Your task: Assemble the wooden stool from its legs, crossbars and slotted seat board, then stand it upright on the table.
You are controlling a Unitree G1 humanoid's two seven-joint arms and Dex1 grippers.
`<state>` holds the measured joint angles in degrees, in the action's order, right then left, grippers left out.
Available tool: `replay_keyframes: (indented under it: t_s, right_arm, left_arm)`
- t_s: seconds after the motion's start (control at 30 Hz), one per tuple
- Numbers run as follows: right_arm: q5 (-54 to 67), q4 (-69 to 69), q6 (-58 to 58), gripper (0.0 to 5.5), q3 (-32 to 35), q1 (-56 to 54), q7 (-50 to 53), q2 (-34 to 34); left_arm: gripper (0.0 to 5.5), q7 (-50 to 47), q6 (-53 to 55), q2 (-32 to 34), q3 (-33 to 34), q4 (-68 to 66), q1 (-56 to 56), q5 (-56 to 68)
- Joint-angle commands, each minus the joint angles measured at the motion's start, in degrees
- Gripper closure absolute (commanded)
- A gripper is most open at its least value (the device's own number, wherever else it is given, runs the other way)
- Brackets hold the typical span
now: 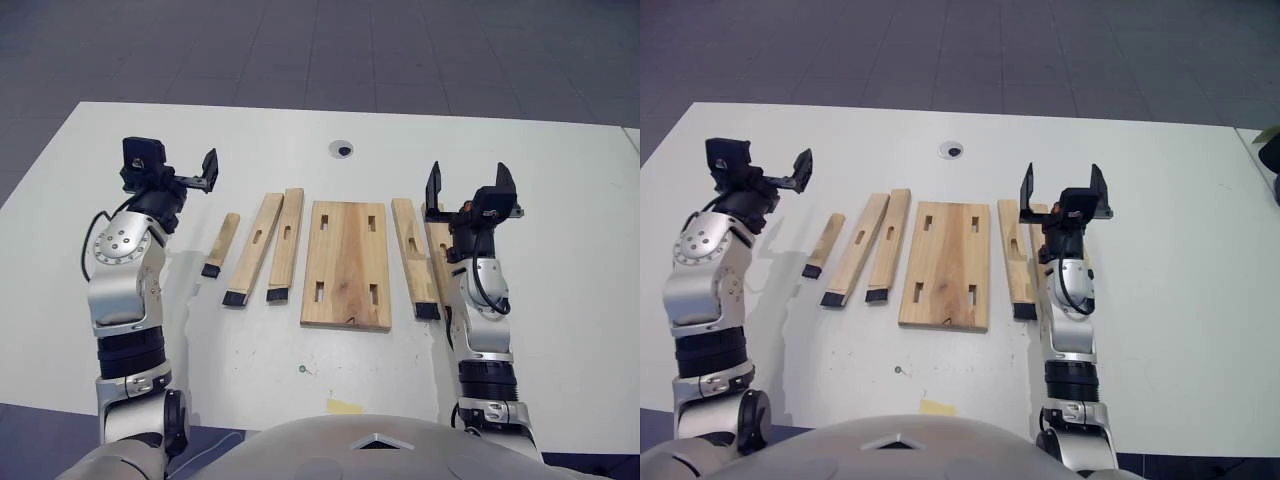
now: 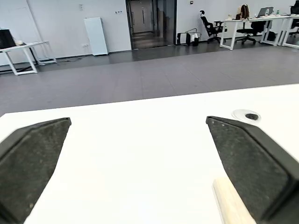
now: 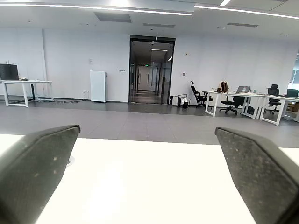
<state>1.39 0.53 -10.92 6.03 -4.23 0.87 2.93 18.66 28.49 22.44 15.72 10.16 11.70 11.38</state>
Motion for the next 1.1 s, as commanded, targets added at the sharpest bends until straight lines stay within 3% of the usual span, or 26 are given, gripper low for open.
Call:
replay_keyframes:
  t_s: [0.03,0.23,0.4,0.53,1.1]
  right_arm:
    - [-0.2,1.4,0.9,0.1,0.5,2.3,0.8,-0.2]
    - [-0.3,1.3,1.6,0.1,0.7,1.9,1.5,0.3]
    - [-1.1,1.3,2.3,0.1,0.9,1.8,2.3,0.7]
    - [-1.2,1.5,2.4,0.1,0.9,2.2,2.4,0.7]
    - [-1.6,1.4,3.0,0.1,1.5,1.7,2.8,0.5]
  left_arm:
    - [0.12,3.7,3.8,2.9,1.8,-2.1,-3.5,2.9]
    - [0.12,9.6,6.2,4.3,-2.5,-6.9,-6.4,4.4]
    - [0.12,8.9,6.6,3.2,-4.5,-7.4,-6.5,4.2]
    - [0.73,7.8,7.7,3.0,-3.7,-8.7,-6.3,4.9]
    - [3.5,12.7,9.7,9.5,-11.7,-12.1,-9.3,0.9]
